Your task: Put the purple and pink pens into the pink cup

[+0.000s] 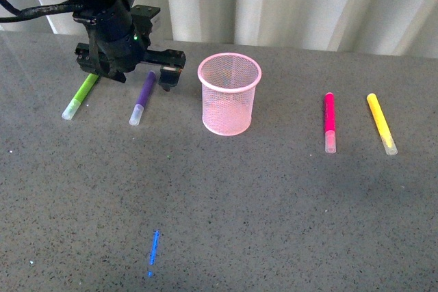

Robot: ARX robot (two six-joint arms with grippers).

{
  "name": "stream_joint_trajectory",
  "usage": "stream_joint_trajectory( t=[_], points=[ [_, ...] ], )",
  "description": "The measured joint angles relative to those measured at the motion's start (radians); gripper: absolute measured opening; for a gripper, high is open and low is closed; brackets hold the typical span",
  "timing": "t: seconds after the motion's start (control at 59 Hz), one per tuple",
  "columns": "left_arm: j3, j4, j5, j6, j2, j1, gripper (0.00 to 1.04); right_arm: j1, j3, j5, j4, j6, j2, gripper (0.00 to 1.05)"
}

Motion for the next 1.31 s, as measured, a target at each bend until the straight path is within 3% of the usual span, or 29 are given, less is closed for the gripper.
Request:
stream_joint_trajectory(
  t=[0.136,0.407,0.678,1.305],
  points=[
    [0.012,0.0,-0.003,0.002,0.014,-0.004,0.98,0.0,0.0,0.0,0.0,0.0,0.0,0.98],
    [0.013,-0.004,0.002,0.004,0.024,-0.008,0.51,0.0,0.0,0.0,0.0,0.0,0.0,0.98],
    [0.014,0.006,0.0,0.0,0.029,-0.008,0.14,0.0,0.0,0.0,0.0,0.0,0.0,0.98],
    [-0.115,0.181,0.033,-0.124,-0.045,0.019,0.13,0.0,0.0,0.0,0.0,0.0,0.0,0.98]
  ],
)
